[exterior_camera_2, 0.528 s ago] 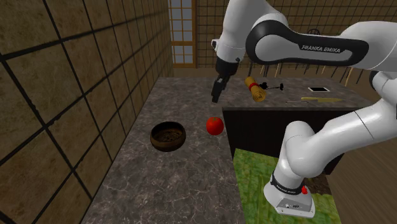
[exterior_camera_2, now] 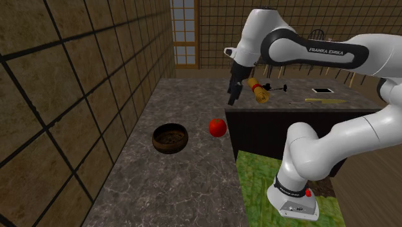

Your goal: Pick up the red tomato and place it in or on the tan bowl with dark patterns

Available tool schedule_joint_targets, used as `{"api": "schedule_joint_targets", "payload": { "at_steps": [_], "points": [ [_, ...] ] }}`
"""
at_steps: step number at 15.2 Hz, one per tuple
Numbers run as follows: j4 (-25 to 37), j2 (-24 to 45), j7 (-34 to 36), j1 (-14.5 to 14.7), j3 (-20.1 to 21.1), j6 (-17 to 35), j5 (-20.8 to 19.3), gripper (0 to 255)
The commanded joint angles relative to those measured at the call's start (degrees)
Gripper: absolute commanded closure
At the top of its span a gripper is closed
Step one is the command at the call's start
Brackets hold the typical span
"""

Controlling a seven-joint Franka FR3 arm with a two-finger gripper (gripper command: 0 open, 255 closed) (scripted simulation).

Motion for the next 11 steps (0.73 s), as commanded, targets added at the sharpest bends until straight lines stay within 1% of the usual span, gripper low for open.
{"api": "schedule_joint_targets", "payload": {
  "at_steps": [1,3,6,9,11],
  "points": [
    [-2.16,-1.73,-8.70,1.46,-5.72,1.15,-1.33,0],
    [-2.78,-2.00,-16.91,3.06,-11.60,1.93,-2.73,0],
    [-2.07,-0.80,-29.20,6.31,-20.73,2.77,-4.70,0],
    [0.46,1.94,-41.40,11.07,-30.18,3.20,-6.17,0],
    [3.04,4.30,-49.40,15.36,-36.72,3.22,-6.77,0]
  ]
}}
